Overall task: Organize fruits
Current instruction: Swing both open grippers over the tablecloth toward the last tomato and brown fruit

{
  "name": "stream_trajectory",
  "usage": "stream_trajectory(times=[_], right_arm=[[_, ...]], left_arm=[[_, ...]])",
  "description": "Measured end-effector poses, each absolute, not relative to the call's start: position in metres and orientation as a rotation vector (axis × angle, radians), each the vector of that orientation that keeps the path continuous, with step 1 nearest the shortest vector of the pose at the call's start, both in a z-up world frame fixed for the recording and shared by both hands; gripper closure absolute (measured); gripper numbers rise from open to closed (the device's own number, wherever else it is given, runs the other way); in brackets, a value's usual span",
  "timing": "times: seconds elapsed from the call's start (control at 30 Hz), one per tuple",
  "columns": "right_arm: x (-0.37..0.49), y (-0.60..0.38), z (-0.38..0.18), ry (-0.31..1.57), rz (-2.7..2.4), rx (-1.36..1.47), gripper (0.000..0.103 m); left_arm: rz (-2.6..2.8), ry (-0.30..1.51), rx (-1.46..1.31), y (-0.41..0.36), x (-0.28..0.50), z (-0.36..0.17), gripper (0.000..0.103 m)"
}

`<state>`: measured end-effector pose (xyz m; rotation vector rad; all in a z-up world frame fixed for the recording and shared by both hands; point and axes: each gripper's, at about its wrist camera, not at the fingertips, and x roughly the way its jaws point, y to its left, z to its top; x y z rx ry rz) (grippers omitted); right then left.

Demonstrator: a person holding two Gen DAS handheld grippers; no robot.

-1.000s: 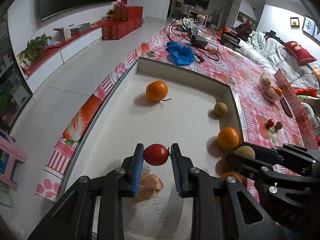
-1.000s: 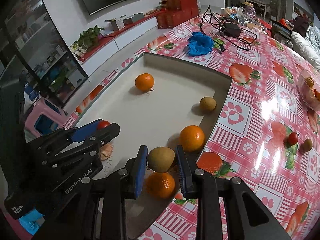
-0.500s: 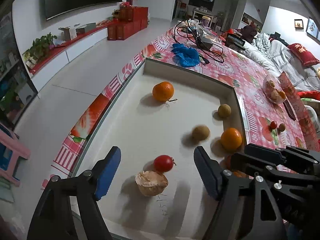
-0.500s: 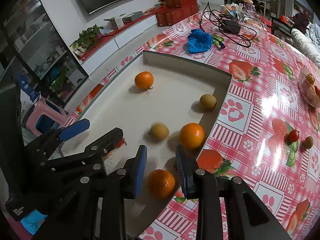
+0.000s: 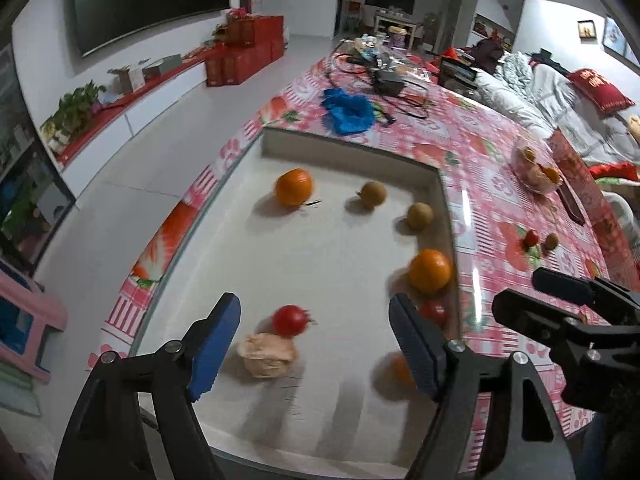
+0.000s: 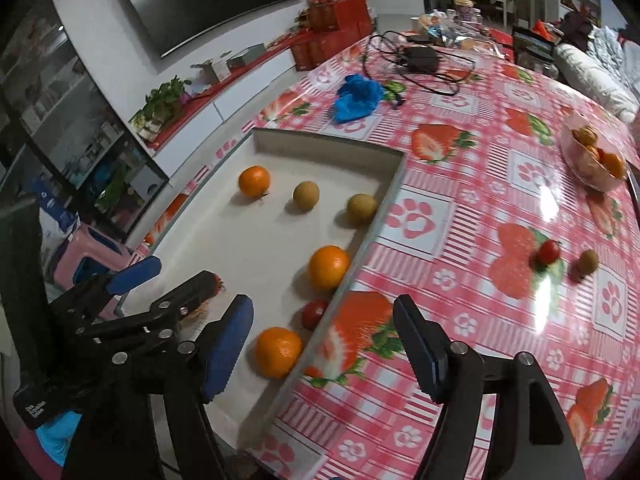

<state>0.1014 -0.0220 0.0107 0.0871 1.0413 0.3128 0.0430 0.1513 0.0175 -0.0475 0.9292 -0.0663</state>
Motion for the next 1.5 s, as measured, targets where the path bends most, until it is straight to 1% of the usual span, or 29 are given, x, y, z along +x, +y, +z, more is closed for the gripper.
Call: stream_trajectory(times=[0.03, 0.07, 0.1, 0.3, 0.53, 0.7, 0.83, 1.27, 1.4, 1.5], right_arm=[[0.100, -0.030, 0.011, 1.037, 0.292, 0.091, 0.012], [0.099, -0.038, 0.012, 1.031, 0.270, 0.097, 0.003], [0.098, -0.046, 0.013, 1.019, 0.254, 0.107, 0.000], [0.091, -0.121, 0.008, 1.017, 0.104, 0.182, 0.000], [0.069, -0.218, -0.015, 1.052, -0.092, 0.313, 0.000], [0.054, -0.261, -0.030, 1.067, -0.183, 0.335, 0.000], [0.048, -0.281, -0.040, 1.070, -0.219, 0.345, 0.000], [0.061, -0.286, -0.050, 1.014, -0.314, 0.170, 0.000], [0.073, -0.285, -0.052, 1.024, -0.333, 0.160, 0.000], [0.081, -0.288, -0.051, 1.066, -0.348, 0.181, 0.000]], left_arm=[[-0.078, 0.927, -0.040, 0.145, 0.042, 0.020, 0.023], [-0.092, 0.925, -0.031, 0.138, 0.042, 0.023, 0.023], [-0.106, 0.924, -0.024, 0.131, 0.041, 0.025, 0.023], [-0.244, 0.935, 0.028, 0.066, 0.035, 0.031, 0.022], [-0.350, 0.996, 0.143, -0.024, 0.034, 0.006, 0.022], [-0.363, 1.033, 0.203, -0.058, 0.036, -0.010, 0.022], [-0.342, 1.047, 0.220, -0.070, 0.043, -0.019, 0.022], [-0.228, 0.979, 0.144, -0.072, 0.086, -0.043, 0.022], [-0.182, 0.947, 0.106, -0.072, 0.102, -0.044, 0.022], [-0.157, 0.936, 0.087, -0.071, 0.117, -0.045, 0.022]])
